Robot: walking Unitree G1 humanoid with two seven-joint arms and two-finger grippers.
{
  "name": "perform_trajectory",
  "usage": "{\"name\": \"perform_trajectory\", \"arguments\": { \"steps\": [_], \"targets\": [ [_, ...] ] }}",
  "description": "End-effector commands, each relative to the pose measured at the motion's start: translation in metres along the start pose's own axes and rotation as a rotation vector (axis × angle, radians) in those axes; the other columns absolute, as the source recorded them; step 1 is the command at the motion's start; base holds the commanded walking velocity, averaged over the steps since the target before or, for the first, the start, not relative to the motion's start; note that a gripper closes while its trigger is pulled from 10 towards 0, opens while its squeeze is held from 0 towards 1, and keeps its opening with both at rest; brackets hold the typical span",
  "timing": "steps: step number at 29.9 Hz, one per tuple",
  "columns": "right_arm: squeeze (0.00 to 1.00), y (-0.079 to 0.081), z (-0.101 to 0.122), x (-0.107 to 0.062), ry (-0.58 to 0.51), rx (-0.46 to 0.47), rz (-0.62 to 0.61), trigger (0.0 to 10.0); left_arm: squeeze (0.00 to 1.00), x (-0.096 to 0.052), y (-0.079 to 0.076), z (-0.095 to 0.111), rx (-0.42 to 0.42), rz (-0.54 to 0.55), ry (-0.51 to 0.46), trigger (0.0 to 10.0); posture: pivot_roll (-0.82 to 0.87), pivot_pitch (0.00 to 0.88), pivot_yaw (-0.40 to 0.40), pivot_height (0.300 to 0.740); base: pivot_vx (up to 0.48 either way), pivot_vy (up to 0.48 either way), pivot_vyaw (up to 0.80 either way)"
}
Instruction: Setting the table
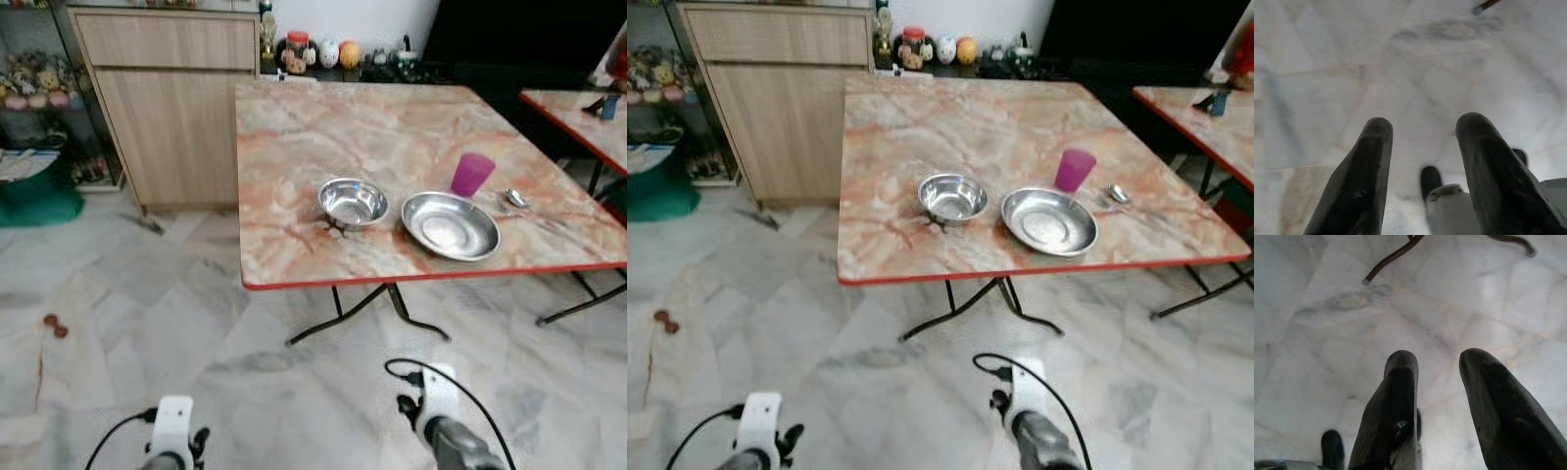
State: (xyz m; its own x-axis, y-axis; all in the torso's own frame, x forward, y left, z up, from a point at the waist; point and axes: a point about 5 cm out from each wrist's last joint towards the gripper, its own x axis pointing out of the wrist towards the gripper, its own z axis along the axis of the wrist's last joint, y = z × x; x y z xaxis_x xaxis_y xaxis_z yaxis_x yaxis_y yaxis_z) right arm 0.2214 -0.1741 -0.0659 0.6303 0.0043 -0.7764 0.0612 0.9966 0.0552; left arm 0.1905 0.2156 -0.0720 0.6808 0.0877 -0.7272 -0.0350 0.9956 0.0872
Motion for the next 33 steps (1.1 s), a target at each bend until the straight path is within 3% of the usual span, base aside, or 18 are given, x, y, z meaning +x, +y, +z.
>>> {"name": "perform_trajectory", "arguments": {
  "steps": [1,25,29,33],
  "targets": [
    [0.00,-0.006,-0.001,0.000,0.013,-0.004,-0.030,10.0,0.00,0.000,-0.002,-0.003,0.002,-0.013,0.017,10.0,-0.01,0.000,-0.036,0.740,0.000,0.000,0.00],
    [0.00,0.008,0.005,0.002,0.020,0.029,-0.016,10.0,0.00,0.002,0.015,0.009,-0.010,0.033,0.004,10.0,-0.05,0.000,0.011,0.740,0.000,0.000,0.00],
    [0.00,0.007,0.006,0.002,0.028,-0.011,-0.026,10.0,0.00,0.002,0.015,0.009,-0.010,0.031,0.004,10.0,-0.05,0.000,0.008,0.740,0.000,0.000,0.00],
    [0.00,0.004,0.010,0.002,0.006,-0.120,-0.023,10.0,0.00,0.000,0.014,0.003,-0.013,0.032,0.013,10.0,-0.04,0.000,-0.001,0.740,0.000,0.000,0.00]
  ]
}}
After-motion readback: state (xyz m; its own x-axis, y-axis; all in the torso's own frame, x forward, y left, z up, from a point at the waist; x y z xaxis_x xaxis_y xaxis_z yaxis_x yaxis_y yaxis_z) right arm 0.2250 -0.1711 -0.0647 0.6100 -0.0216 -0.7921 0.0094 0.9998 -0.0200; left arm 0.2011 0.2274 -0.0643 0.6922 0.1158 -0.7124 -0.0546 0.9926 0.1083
